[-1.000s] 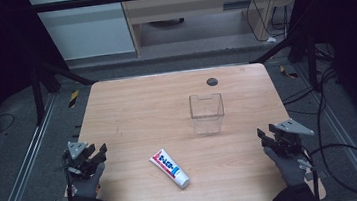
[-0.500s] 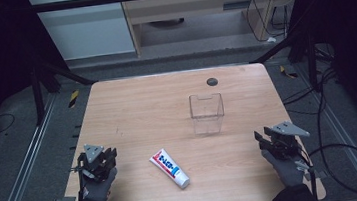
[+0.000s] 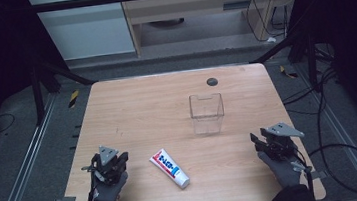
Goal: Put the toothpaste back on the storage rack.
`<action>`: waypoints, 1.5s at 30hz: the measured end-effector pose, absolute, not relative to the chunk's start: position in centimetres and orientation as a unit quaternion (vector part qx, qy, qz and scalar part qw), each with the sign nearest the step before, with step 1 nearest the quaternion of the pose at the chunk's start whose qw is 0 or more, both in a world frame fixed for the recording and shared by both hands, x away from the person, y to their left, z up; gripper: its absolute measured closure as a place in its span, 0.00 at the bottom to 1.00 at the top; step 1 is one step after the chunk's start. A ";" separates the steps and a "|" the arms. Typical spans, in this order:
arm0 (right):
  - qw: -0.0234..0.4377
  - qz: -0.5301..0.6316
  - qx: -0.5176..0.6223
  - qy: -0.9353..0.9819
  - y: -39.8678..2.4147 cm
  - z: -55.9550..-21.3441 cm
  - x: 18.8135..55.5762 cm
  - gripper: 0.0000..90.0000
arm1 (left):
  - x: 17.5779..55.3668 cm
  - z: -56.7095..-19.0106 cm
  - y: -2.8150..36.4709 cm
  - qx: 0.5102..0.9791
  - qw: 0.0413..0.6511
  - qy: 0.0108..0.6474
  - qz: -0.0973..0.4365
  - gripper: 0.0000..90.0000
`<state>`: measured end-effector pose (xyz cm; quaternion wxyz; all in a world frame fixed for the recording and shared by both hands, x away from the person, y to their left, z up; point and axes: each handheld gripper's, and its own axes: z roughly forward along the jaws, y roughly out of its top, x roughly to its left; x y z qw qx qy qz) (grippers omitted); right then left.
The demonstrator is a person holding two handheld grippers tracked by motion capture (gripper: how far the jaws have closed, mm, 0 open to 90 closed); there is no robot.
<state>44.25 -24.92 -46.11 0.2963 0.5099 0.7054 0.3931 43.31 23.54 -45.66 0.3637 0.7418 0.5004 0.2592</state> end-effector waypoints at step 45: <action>0.294 0.382 0.490 0.726 -23.8 -46.7 44.9 0.55 | 45.8 -48.2 17.1 0.820 0.310 0.445 0.185 0.99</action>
